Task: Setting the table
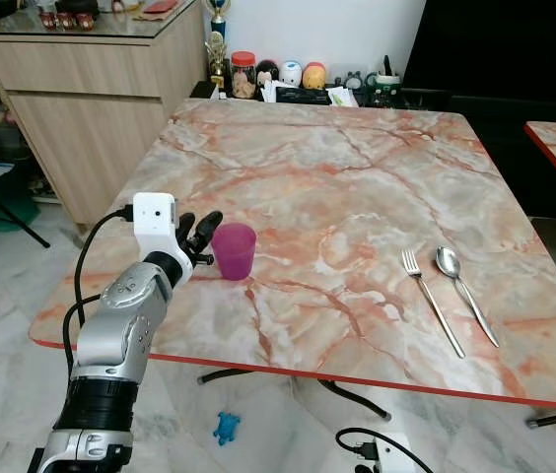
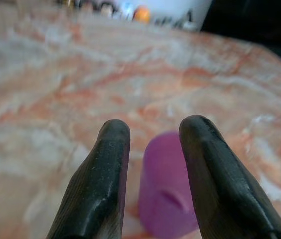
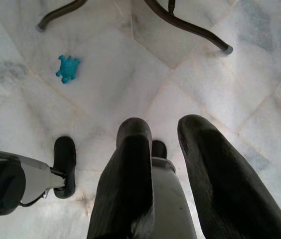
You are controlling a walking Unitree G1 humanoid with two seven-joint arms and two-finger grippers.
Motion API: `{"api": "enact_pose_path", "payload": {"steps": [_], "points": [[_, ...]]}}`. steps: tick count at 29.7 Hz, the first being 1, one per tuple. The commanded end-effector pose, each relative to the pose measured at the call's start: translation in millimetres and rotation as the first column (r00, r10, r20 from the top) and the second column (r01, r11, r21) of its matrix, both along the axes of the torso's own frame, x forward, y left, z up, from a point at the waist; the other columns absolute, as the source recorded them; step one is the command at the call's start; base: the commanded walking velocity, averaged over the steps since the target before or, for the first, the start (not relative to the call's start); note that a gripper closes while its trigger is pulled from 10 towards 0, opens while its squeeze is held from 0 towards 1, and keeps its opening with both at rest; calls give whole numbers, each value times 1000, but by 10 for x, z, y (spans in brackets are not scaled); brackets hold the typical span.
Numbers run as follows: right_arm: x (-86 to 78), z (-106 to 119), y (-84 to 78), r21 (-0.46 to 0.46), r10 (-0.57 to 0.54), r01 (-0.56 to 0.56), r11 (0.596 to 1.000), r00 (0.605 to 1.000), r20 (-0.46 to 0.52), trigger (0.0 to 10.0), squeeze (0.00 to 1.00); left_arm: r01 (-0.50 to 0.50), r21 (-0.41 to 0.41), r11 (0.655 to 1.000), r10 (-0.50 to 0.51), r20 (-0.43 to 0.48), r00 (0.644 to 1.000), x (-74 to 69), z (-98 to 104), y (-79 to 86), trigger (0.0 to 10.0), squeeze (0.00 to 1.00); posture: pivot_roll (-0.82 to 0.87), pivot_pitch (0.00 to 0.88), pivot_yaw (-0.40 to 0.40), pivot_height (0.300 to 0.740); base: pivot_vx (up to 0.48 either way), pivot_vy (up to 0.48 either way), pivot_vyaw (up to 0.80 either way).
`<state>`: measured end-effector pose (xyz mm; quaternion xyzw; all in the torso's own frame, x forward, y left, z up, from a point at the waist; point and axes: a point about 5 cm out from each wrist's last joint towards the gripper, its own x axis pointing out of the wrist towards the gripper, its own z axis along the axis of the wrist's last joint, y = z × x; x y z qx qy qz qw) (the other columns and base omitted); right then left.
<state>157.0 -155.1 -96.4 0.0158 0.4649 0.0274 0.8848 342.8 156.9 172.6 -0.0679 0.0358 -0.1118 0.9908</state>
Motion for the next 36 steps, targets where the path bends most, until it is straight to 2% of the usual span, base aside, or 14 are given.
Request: {"api": "enact_pose_path", "payload": {"steps": [1,7,8,12,14,15,16,17,21,24,25,26,27,36], "points": [[-25,-13,10,0,11,-11,1000,1000,-16,10000,0,-7,35,999,8,-31,999,30,-21,-22,10000,0,160,14,-30,740,0,0,0],[-6,-8,47,2,23,-23,1000,1000,-14,10000,0,-61,6,998,61,-106,992,99,-79,-52,10000,0,154,16,-29,740,0,0,0],[18,1,64,3,25,-25,1000,1000,-10,10000,0,-65,-21,998,61,-132,989,122,-92,-79,10000,0,155,18,-29,740,0,0,0],[33,5,89,3,28,-28,1000,1000,-9,10000,0,-51,-91,995,38,-137,990,155,-43,-136,10000,0,153,18,-28,740,0,0,0],[33,5,94,3,28,-28,1000,1000,-9,10000,0,-50,-92,994,37,-135,990,158,-32,-139,10000,0,152,18,-26,740,0,0,0],[26,3,116,5,31,-31,1000,999,-10,10000,0,-53,-79,995,43,-127,991,167,-15,-133,10000,384,153,17,-28,740,0,0,0],[23,1,125,6,32,-32,999,999,-10,10000,0,-55,-72,996,46,-123,991,170,-10,-129,10000,384,154,17,-28,740,0,0,0],[18,-1,141,8,34,-33,999,999,-11,10000,0,-60,-73,996,50,-125,991,172,-8,-123,10000,1000,154,17,-29,740,0,0,0],[-19,-14,193,14,45,-45,999,999,-16,10000,0,-67,-81,994,56,-130,990,175,-2,-106,10000,1000,156,18,-29,740,0,0,0],[-30,-18,197,10,50,-50,999,999,-17,10000,0,-76,-118,990,59,-141,988,175,3,-99,10000,1000,156,18,-30,740,0,0,0],[-33,-19,192,6,50,-50,999,999,-17,10000,0,-77,-137,988,57,-146,988,176,11,-99,10000,396,156,19,-30,740,0,0,0],[-34,-19,191,6,49,-49,999,999,-17,10000,0,-78,-139,987,57,-147,987,177,13,-98,10000,396,156,19,-30,740,0,0,0],[-37,-20,188,6,48,-48,999,999,-17,10000,0,-77,-133,988,56,-148,987,179,14,-98,10000,0,156,19,-30,740,0,0,0],[-55,-27,135,2,44,-44,999,999,-22,10000,0,-37,-145,989,10,-182,983,166,-26,-165,10000,0,154,21,-29,740,0,0,0]]}}
